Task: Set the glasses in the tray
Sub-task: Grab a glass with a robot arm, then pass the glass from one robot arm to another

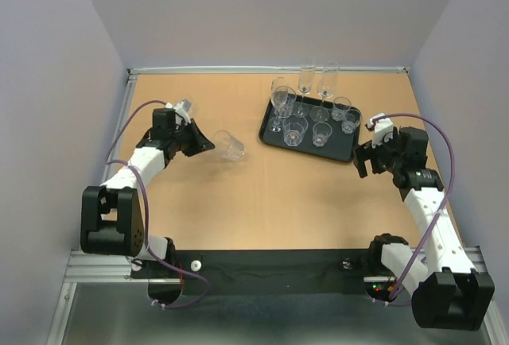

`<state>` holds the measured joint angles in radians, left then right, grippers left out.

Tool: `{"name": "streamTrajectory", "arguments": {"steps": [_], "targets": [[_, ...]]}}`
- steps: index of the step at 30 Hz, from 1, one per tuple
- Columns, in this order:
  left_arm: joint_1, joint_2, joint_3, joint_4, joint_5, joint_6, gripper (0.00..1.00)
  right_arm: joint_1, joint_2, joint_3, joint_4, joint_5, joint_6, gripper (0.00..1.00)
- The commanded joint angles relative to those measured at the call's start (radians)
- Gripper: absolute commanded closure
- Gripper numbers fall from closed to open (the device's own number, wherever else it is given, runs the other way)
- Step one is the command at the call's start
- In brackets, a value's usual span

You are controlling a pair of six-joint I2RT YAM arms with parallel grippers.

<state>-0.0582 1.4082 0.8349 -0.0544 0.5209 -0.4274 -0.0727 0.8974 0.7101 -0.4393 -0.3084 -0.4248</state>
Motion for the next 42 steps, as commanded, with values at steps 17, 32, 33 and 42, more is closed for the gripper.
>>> {"name": "streamTrajectory", "arguments": {"steps": [17, 32, 33, 42], "targets": [[-0.284, -0.193, -0.089, 0.157, -0.159, -0.079, 1.0, 0.167, 0.205, 0.379, -0.325, -0.276, -0.086, 0.0], [-0.333, -0.287, -0.135, 0.166, -0.245, -0.116, 1.0, 0.479, 0.351, 0.551, -0.358, -0.207, -0.098, 0.0], [-0.336, -0.288, -0.14, 0.166, -0.248, -0.12, 1.0, 0.49, 0.359, 0.569, -0.358, -0.202, -0.097, 0.0], [-0.374, -0.316, -0.146, 0.166, -0.308, -0.14, 1.0, 0.623, 0.454, 0.666, -0.36, -0.143, -0.078, 0.0]]}}
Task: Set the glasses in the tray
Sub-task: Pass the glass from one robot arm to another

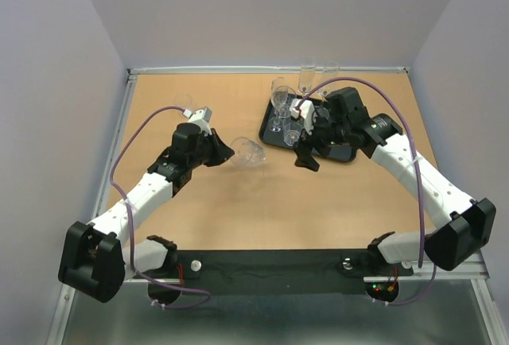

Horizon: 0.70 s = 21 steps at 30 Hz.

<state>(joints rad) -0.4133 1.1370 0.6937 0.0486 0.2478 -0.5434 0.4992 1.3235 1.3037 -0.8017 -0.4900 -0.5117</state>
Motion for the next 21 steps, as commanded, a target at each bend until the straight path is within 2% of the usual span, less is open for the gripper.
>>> {"name": "streamTrajectory", "arguments": {"steps": [1, 8, 21], "targets": [[-0.024, -0.045, -0.006, 0.063, -0.041, -0.024, 1.0, 0.062, 0.035, 0.078, 0.002, 0.042, 0.012, 0.0], [-0.056, -0.074, -0.014, 0.063, -0.113, -0.053, 1.0, 0.159, 0.132, 0.193, 0.002, 0.042, 0.07, 0.0], [-0.108, -0.097, -0.016, 0.056, -0.231, -0.13, 1.0, 0.231, 0.293, 0.429, 0.021, 0.088, 0.216, 0.0]]}}
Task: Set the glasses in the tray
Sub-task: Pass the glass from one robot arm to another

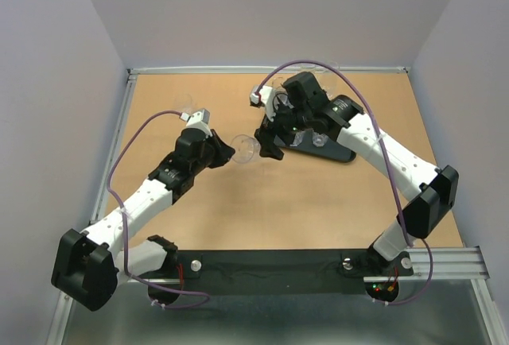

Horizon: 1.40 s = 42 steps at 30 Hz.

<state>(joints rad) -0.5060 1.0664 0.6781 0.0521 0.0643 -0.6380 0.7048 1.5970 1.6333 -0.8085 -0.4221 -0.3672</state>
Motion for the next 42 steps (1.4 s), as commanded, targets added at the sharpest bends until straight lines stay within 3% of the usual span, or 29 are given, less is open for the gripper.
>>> {"name": "streamTrajectory", "arguments": {"steps": [1, 5, 11, 21, 24, 27, 42], "targets": [[-0.019, -0.025, 0.003, 0.051, -0.053, -0.04, 1.0, 0.028, 0.036, 0.109, 0.031, 0.023, 0.086, 0.0], [-0.037, -0.02, 0.008, 0.045, -0.101, -0.064, 1.0, 0.07, 0.095, 0.145, 0.06, 0.107, 0.177, 0.0], [-0.063, -0.008, 0.035, 0.002, -0.159, -0.117, 1.0, 0.142, 0.171, 0.178, 0.104, 0.373, 0.212, 0.01], [-0.08, -0.019, 0.034, -0.014, -0.187, -0.157, 1.0, 0.165, 0.234, 0.201, 0.12, 0.54, 0.22, 0.17], [-0.08, -0.016, 0.035, -0.014, -0.189, -0.16, 1.0, 0.173, 0.253, 0.207, 0.118, 0.56, 0.22, 0.27], [-0.082, -0.01, 0.035, -0.017, -0.189, -0.167, 1.0, 0.176, 0.265, 0.218, 0.118, 0.569, 0.221, 0.44], [-0.088, -0.062, 0.038, -0.015, -0.175, -0.155, 0.97, 0.206, 0.285, 0.203, 0.109, 0.652, 0.139, 0.92]]}}
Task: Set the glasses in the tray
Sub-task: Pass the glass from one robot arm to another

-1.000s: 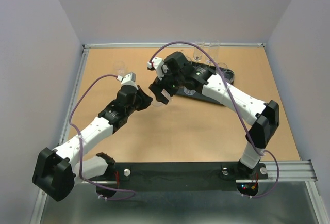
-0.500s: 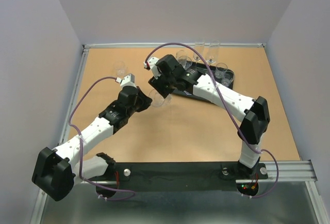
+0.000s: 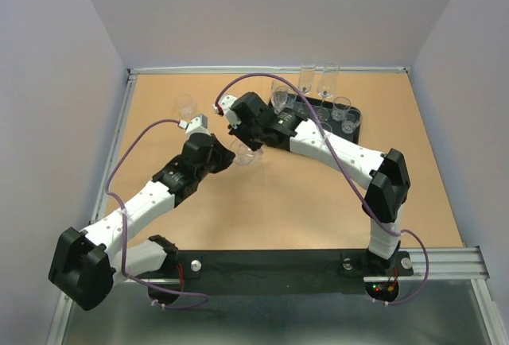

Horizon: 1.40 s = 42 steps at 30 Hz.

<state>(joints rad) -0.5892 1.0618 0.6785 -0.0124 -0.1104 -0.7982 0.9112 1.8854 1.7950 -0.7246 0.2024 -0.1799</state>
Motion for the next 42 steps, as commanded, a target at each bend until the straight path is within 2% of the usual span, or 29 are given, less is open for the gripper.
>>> {"name": "streamTrajectory", "arguments": {"steps": [1, 3, 5, 12, 17, 20, 25, 29, 32, 37, 42], "targets": [[-0.004, -0.063, 0.038, 0.051, 0.0, 0.008, 0.94, 0.0, -0.008, 0.037, 0.024, 0.014, -0.056, 0.96], [-0.006, -0.088, 0.032, 0.054, 0.003, 0.013, 0.9, 0.0, -0.011, 0.029, 0.022, 0.005, -0.064, 0.99], [-0.006, -0.115, 0.026, 0.061, 0.009, 0.017, 0.79, 0.0, -0.02, 0.017, 0.021, -0.021, -0.067, 1.0], [-0.006, -0.194, -0.022, 0.098, 0.035, 0.036, 0.56, -0.002, -0.051, 0.007, 0.019, -0.11, -0.075, 1.0], [-0.004, -0.243, -0.046, 0.106, 0.044, 0.06, 0.47, -0.017, -0.091, 0.003, 0.017, -0.165, -0.076, 0.99], [-0.006, -0.298, -0.053, 0.091, 0.031, 0.089, 0.36, -0.043, -0.124, -0.016, 0.016, -0.198, -0.093, 0.99], [-0.004, -0.37, -0.039, 0.036, -0.035, 0.163, 0.28, -0.069, -0.227, -0.126, 0.007, -0.32, -0.179, 0.99], [-0.003, -0.407, -0.02, 0.014, -0.083, 0.237, 0.21, -0.136, -0.331, -0.193, -0.001, -0.434, -0.219, 0.99], [-0.003, -0.41, 0.012, -0.017, -0.116, 0.312, 0.16, -0.254, -0.402, -0.242, -0.004, -0.53, -0.224, 0.99], [-0.004, -0.39, 0.058, -0.02, -0.166, 0.427, 0.01, -0.371, -0.528, -0.322, -0.001, -0.607, -0.24, 1.0], [-0.004, -0.347, 0.128, -0.049, -0.242, 0.563, 0.01, -0.523, -0.62, -0.378, 0.005, -0.652, -0.228, 1.0]]}}
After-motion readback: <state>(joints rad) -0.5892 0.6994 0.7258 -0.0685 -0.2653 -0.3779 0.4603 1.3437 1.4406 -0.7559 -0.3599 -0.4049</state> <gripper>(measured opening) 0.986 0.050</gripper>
